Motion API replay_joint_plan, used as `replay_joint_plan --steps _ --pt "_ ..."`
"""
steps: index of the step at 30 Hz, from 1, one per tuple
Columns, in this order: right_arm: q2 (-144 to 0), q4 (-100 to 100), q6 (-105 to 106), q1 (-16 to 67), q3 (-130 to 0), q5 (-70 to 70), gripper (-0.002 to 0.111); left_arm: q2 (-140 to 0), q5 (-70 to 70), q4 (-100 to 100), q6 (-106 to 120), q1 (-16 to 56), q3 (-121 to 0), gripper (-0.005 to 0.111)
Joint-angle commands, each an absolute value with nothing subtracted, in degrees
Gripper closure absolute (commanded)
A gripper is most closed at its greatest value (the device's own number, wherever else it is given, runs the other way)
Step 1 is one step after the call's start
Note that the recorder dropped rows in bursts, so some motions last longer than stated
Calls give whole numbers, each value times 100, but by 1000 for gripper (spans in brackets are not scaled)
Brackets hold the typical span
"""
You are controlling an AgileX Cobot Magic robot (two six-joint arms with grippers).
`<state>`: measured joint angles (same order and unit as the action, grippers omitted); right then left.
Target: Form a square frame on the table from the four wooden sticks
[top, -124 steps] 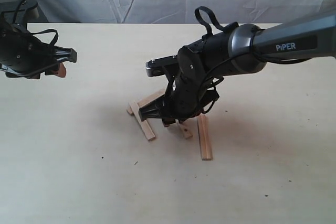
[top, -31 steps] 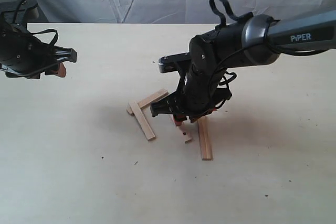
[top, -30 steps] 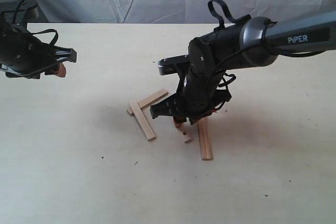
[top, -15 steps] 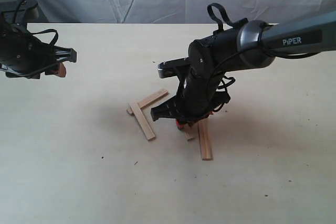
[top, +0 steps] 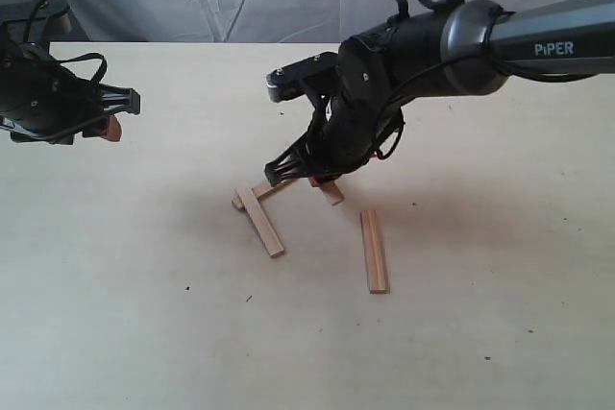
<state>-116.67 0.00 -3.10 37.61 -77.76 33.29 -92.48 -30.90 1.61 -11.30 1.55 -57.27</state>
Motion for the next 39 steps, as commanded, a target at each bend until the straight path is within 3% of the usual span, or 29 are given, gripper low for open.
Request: replay_joint_plan --steps 1,18,20,22,24,33,39 --pt "-11934 -80 484 3731 -7872 3229 109 -9202 -3034 184 -1133 183 -5708 54" --pt "-12151 459 271 3731 -7872 2960 108 -9202 -3034 184 -1133 183 -5708 54" --pt "-12151 612 235 3731 -7872 2973 93 -9202 -3034 196 -1133 183 -5708 54" --pt "-12151 785 235 3731 -7872 2973 71 -9202 -3034 210 -1133 183 -5708 54" --pt "-12140 823 235 3731 -7904 3052 62 -9202 -3055 208 -1133 183 -5708 54" --pt "-11464 426 -866 3601 -8236 4779 61 -9202 -3093 208 -1133 183 -5708 54" --pt "-11424 156 -1401 3601 -7234 4554 61 -9202 -3105 239 -1133 183 -5708 54"
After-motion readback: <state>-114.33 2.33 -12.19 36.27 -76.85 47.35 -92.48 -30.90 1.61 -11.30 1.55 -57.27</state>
